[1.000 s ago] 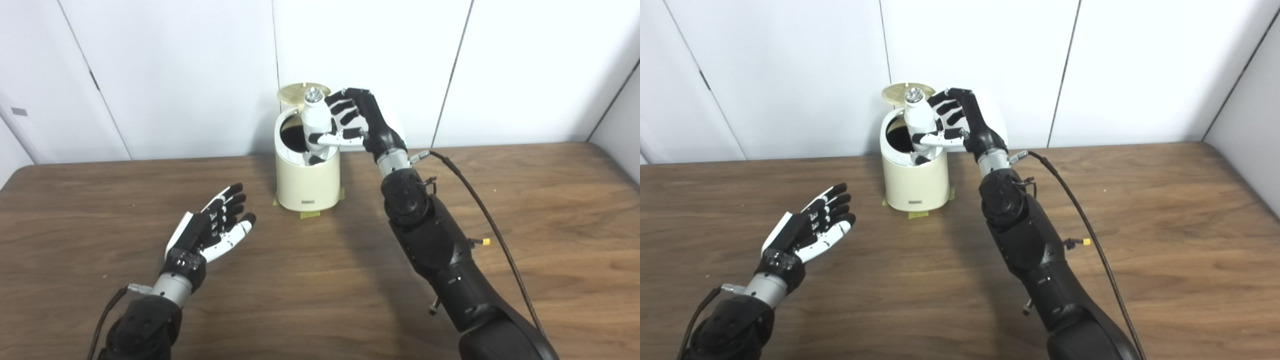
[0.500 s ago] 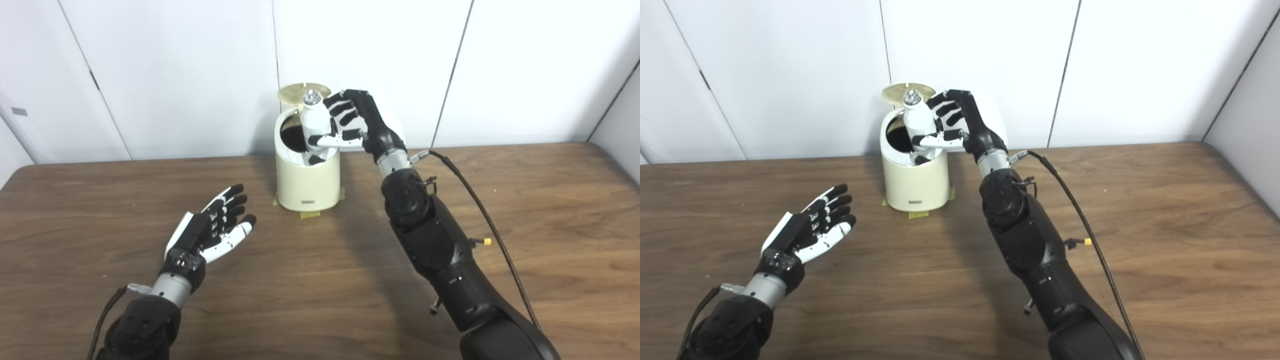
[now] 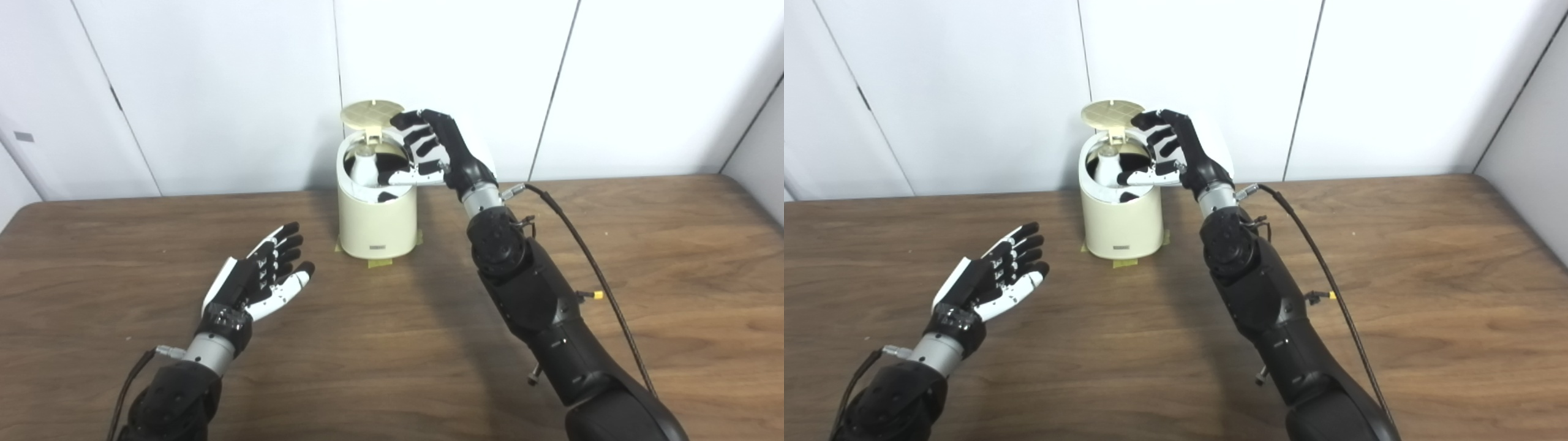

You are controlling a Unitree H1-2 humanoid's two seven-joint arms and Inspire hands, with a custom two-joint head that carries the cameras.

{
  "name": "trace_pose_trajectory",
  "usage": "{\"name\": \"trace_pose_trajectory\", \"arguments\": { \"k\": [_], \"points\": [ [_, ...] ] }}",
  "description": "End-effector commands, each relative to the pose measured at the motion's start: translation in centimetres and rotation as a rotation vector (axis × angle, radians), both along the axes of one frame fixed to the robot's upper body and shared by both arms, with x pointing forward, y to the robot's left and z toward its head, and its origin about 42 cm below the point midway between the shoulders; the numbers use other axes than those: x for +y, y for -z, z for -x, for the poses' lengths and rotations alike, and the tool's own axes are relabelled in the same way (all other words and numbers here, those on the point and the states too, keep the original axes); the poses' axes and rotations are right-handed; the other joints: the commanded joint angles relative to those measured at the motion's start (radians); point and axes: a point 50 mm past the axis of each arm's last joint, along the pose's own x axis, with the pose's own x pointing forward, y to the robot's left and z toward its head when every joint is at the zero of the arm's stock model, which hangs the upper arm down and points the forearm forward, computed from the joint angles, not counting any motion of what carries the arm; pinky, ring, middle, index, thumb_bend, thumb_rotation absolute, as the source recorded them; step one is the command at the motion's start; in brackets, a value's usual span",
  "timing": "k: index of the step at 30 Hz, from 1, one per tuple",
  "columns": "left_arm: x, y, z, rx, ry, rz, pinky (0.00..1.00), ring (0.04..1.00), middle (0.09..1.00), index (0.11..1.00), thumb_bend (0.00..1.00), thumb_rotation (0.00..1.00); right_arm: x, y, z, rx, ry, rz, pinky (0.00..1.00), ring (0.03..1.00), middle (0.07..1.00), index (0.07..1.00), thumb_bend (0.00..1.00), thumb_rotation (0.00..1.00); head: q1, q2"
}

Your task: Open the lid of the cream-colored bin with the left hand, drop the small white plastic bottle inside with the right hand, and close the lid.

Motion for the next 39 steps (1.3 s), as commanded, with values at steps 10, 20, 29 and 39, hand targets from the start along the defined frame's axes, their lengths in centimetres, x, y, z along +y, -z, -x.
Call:
{"name": "trace_pose_trajectory", "arguments": {
  "k": [10, 20, 29, 39],
  "points": [
    [-0.1, -2.1, -1.0, -0.096, 0.015, -0.016, 0.94, 0.914, 0.921, 0.956, 0.39, 0.21, -0.3, -3.0, -0.1, -0.142, 0.06, -0.117, 0.41, 0.454, 0.475, 0.508, 0.53, 0.0, -0.006, 0.002],
    [-0.3, -2.1, -1.4, -0.094, 0.024, -0.004, 0.94, 0.915, 0.918, 0.956, 0.41, 0.21, -2.2, -2.7, 1.0, -0.136, 0.112, -0.174, 0.39, 0.437, 0.477, 0.493, 0.52, 0.0, -0.011, -0.002],
    [-0.1, -2.3, -2.0, -0.109, -0.021, 0.0, 0.88, 0.899, 0.907, 0.943, 0.42, 0.23, -4.9, -1.1, 4.0, -0.085, 0.136, -0.239, 0.41, 0.45, 0.476, 0.502, 0.52, 0.0, 0.001, -0.004],
    [0.4, -3.7, -5.1, -0.104, -0.074, 0.181, 0.94, 0.937, 0.944, 0.956, 0.37, 0.58, -8.3, 2.6, 10.2, 0.161, 0.115, -0.389, 0.51, 0.615, 0.651, 0.502, 0.51, 0.13, -0.004, -0.006]
  ]
}}
